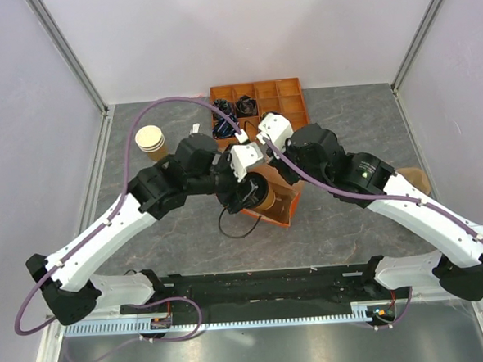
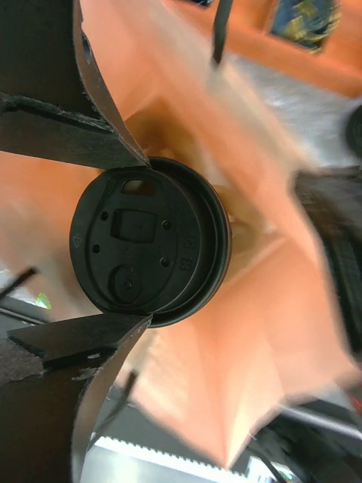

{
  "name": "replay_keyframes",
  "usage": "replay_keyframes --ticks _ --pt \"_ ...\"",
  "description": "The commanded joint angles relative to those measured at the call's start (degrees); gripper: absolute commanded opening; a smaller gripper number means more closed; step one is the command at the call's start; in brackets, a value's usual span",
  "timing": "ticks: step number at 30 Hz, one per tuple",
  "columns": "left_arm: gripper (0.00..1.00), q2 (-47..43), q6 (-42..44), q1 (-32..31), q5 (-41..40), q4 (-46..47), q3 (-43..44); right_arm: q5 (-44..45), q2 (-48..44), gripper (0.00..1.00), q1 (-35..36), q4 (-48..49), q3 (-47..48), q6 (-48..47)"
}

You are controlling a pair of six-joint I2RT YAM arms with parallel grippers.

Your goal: Pack the takeout coffee

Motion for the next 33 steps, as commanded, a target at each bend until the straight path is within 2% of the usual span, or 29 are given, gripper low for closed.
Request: replay_keyframes --ticks 1,7,15,24,29,33 --pt "0.33 -2.96 1.48 -0.47 -5.86 4.98 -4.08 -0.36 -1.61 0.0 0.29 0.0 2.68 4.04" --pt "0.33 -7.35 3.86 -0.56 -8.15 4.8 -10.06 0.6 -3.11 0.0 0.37 0.79 2.6 6.41" --pt "0.32 -8.15 6.14 -1.17 -11.13 12.97 -18.68 -1.33 -7.85 0.0 0.46 4.83 -5.83 14.05" --pt "0.31 -5.95 4.82 -3.81 -11.23 15.96 -18.68 -5.46 -11.01 0.0 0.46 4.47 -10.41 15.73" --pt "0.31 -5.68 5.08 -4.6 -12.98 16.58 -18.69 -2.74 -15.32 0.0 0.99 10.7 -14.8 12.57" --pt "0.31 -6.12 6.93 -4.6 -14.39 16.31 -16.85 -2.65 -17.17 0.0 1.52 12.12 -15.42 10.63"
